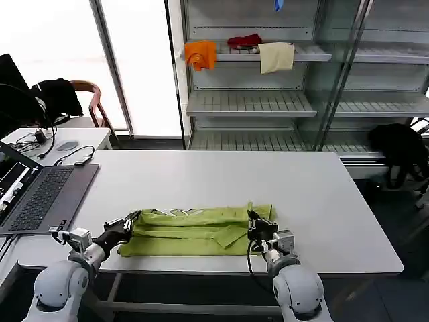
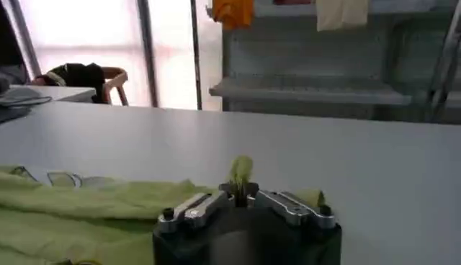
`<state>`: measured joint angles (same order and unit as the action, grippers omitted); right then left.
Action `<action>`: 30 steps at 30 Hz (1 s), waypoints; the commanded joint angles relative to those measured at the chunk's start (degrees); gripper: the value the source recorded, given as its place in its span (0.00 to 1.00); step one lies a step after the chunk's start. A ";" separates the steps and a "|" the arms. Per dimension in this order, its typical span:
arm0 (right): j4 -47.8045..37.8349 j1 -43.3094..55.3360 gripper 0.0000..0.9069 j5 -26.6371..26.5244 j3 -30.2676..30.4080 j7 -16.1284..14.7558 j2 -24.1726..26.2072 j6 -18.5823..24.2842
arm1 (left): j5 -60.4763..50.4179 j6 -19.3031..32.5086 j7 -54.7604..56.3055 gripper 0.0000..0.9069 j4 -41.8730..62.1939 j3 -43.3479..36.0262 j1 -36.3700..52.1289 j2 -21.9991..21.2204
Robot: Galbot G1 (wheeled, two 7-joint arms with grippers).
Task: Fold and organize the clothes.
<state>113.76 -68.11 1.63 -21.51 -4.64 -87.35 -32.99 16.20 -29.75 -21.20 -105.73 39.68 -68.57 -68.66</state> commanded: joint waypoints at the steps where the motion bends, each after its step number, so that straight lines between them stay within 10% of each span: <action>1: -1.01 -1.24 1.00 12.41 -1.03 0.58 0.15 1.97 | -4.65 0.25 0.31 1.00 -0.31 0.25 -0.66 -0.48; 11: 0.11 -1.74 1.00 13.37 -3.73 0.60 1.44 2.67 | -3.75 0.86 2.43 1.00 -2.13 1.40 -1.32 -1.41; 20: 5.05 1.06 1.00 -9.57 -10.45 1.93 1.31 1.22 | -2.67 6.93 14.32 1.00 -2.07 -0.19 -5.17 -5.05; 30: 5.58 3.09 1.00 -11.52 -12.37 1.69 3.16 -0.11 | 0.08 8.02 19.66 1.00 -2.19 -2.52 -6.98 -8.53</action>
<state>117.94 -66.52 -2.89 -30.83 -2.93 -85.02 -32.26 14.93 -24.37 -8.60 -108.08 38.77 -74.06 -74.37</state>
